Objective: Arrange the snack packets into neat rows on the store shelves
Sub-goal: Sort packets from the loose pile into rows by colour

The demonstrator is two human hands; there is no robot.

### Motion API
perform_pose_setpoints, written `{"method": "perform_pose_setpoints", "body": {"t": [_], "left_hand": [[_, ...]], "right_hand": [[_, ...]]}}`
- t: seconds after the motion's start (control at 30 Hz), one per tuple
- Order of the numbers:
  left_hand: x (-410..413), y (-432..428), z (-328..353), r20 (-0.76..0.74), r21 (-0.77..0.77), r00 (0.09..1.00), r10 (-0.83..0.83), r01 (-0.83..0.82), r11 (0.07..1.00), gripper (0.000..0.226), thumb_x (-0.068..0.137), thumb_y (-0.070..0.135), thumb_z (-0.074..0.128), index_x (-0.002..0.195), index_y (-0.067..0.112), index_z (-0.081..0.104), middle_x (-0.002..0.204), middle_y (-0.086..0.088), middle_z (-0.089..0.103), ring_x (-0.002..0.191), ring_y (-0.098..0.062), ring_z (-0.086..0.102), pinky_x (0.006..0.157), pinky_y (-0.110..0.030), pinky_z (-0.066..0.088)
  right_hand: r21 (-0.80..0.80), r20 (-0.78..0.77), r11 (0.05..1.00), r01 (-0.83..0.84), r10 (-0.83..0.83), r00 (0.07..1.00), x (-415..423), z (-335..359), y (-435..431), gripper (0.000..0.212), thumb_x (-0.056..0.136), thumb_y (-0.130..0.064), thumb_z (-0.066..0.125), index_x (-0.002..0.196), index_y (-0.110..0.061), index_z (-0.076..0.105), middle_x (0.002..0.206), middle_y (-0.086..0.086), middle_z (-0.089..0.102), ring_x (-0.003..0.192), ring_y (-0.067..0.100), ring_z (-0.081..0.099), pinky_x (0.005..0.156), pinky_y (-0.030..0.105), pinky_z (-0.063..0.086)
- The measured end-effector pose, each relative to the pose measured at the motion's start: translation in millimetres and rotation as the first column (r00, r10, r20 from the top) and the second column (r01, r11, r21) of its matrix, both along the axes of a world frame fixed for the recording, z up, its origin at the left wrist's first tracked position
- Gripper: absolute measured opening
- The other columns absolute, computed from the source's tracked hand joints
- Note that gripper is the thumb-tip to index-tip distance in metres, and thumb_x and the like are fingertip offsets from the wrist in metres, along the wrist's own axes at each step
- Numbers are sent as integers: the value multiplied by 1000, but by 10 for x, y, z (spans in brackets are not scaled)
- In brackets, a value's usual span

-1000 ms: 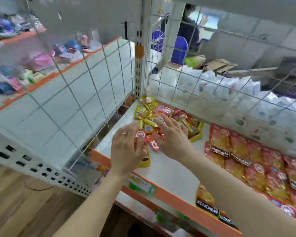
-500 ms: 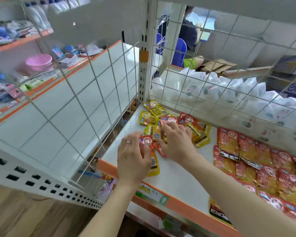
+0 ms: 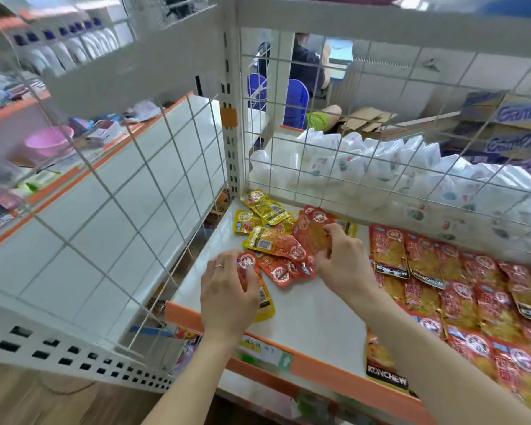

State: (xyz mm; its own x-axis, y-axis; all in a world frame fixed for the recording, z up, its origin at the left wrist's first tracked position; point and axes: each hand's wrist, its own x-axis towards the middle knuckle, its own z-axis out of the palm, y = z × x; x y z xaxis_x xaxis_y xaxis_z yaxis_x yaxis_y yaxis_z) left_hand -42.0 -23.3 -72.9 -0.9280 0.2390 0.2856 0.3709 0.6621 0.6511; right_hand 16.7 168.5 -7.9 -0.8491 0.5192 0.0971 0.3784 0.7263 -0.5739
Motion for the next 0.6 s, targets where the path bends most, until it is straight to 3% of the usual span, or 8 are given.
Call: {"method": "perform_pose_setpoints", "body": {"t": [0.07,0.13,0.2,0.27,0.33,0.4,0.5,0.6], "left_hand": [[3,4,11,0,-14,1000,-8,8,1000,33,96,34,51,123,17,55,119,0,61,115,-18,50,103,-39,43],[-29,36,66,-18,-21,1000,-23,22,1000,32,95,29,57,125,17,55,121,0,61,117,-19,51,104,-37,38],[-146,111,172,-18,5,1000,-16,16,1000,32,94,29,57,124,16,57,120,0,63,117,-22,53,104,-38,36],[-333,238,320,45,-2,999,-6,6,1000,37,95,32,53,128,15,55,121,-4,65,118,-28,53,103,-42,37],[-545,405,450,113,-87,993,13,-3,996,44,98,34,50,137,16,49,122,-11,65,119,-34,54,101,-44,37],[-748,582,532,131,-217,990,62,-32,976,49,98,39,46,143,18,45,122,-16,66,119,-37,55,103,-47,38],[-1006,812,555,142,-410,981,128,-59,910,57,96,52,42,143,21,46,128,-15,64,125,-37,52,111,-52,29],[-1224,981,497,209,-486,966,150,-31,874,64,93,61,43,139,17,49,135,-14,60,133,-39,47,115,-56,22]], "right_hand": [[-142,-40,988,57,-63,997,56,46,49,54,87,-4,57,139,-10,53,99,10,67,82,22,61,66,19,42],[-326,-73,941,95,-126,989,126,91,94,50,87,-4,63,135,-17,57,109,0,67,80,10,61,68,15,45],[-613,-112,784,96,-207,972,203,125,116,41,84,-2,70,115,-27,63,108,-6,73,85,9,68,81,30,57],[-799,-110,596,84,-281,953,273,151,117,39,82,4,71,109,-23,62,96,-3,77,91,23,73,89,49,58],[-881,-111,469,54,-317,942,331,173,115,38,85,6,68,115,-16,59,95,2,77,90,26,73,86,51,58],[-929,-122,370,19,-354,927,394,216,94,26,92,0,64,114,-12,59,93,5,75,81,20,73,76,43,59],[-936,-122,352,26,-394,911,503,272,94,6,95,-8,63,101,-10,62,77,0,68,64,12,66,59,29,54],[-906,-122,418,63,-401,908,634,290,159,5,93,-12,68,96,-14,65,76,-4,67,67,11,63,65,30,49]]}}
